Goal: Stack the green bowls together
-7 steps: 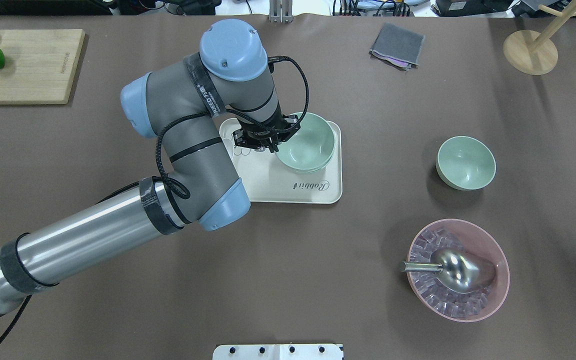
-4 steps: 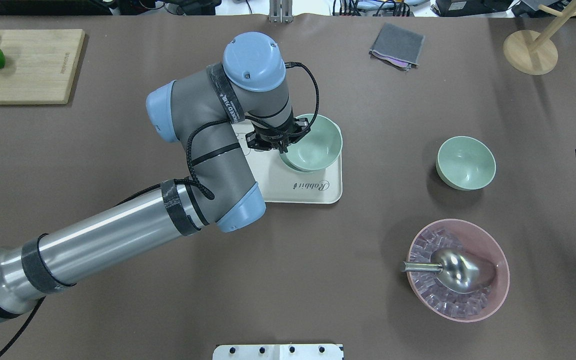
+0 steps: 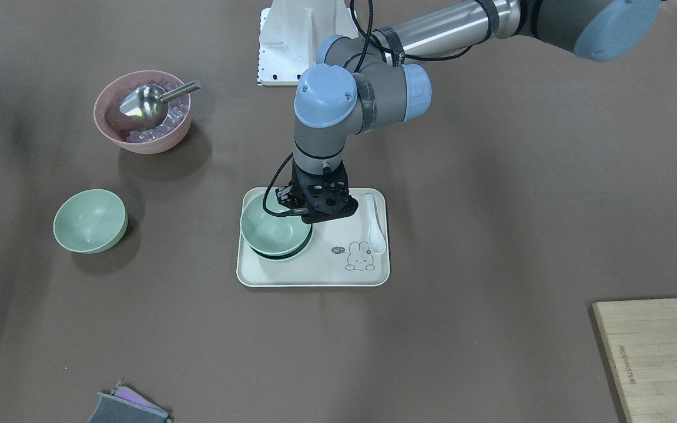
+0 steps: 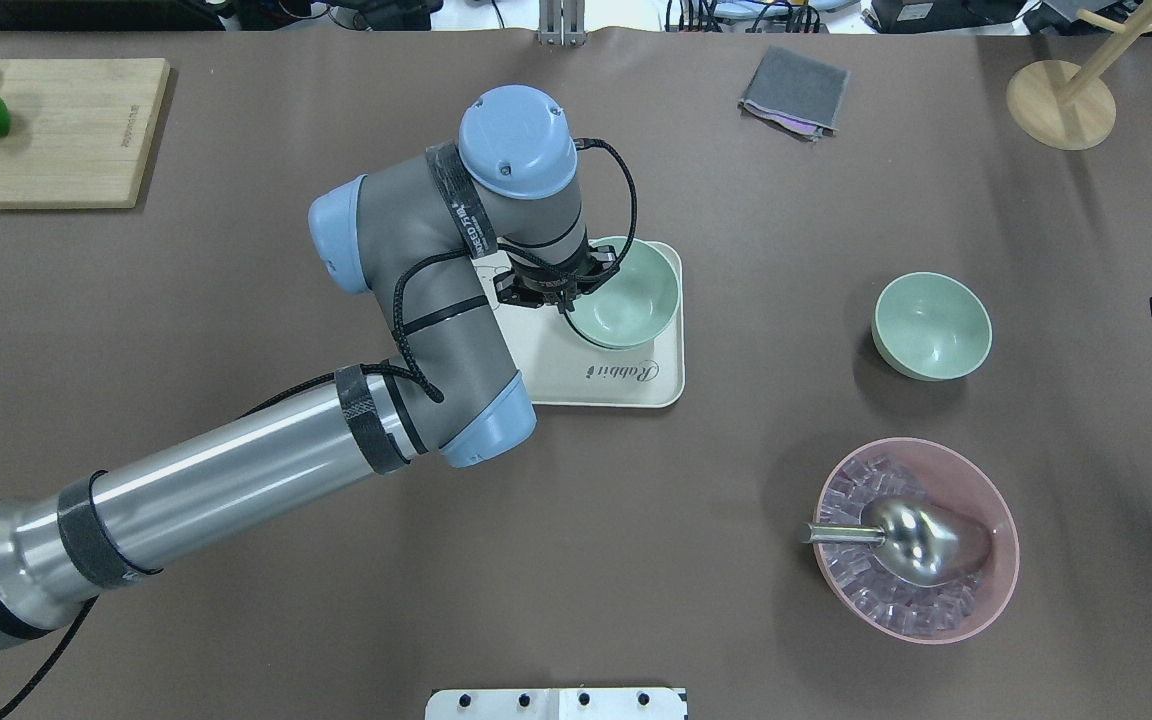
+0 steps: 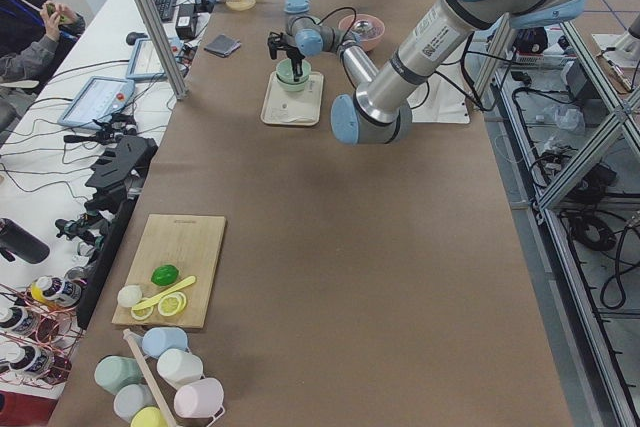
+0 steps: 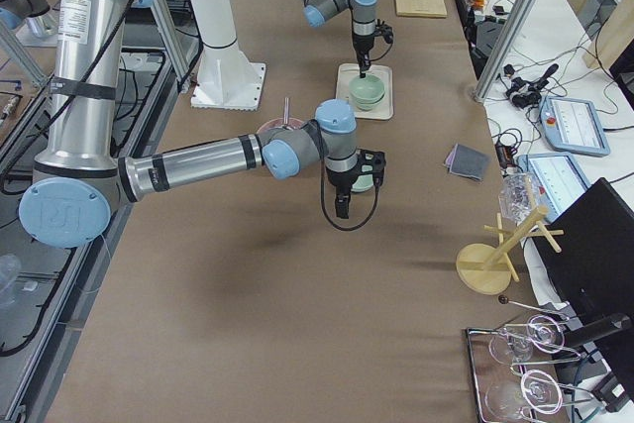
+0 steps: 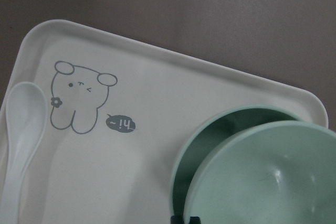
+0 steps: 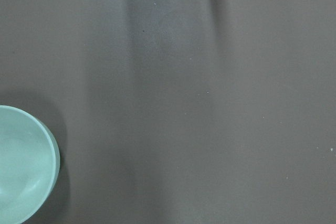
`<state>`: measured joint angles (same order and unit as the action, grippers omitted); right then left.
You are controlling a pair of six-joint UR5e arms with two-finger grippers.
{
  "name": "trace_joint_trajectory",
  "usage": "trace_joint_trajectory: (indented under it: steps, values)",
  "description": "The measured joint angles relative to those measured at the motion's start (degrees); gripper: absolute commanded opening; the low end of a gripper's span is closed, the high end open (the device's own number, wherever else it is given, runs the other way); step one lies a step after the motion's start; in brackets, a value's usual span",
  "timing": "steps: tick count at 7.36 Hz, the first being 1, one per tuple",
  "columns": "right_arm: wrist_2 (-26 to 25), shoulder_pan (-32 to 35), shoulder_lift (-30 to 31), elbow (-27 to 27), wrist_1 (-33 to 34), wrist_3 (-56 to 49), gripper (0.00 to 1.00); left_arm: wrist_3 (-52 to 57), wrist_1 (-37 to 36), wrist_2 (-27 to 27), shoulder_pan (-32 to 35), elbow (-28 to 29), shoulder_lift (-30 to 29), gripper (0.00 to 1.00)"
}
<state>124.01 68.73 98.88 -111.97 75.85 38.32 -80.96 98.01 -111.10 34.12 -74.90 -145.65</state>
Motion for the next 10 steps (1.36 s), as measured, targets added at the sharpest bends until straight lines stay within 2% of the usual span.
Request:
trace_joint_trajectory:
  steps: [10]
  values:
    - [-0.2,0.0,-0.3,0.0,0.0,0.0,1.0,0.3,2.3,1.2,0.2,1.9,0.0,0.0]
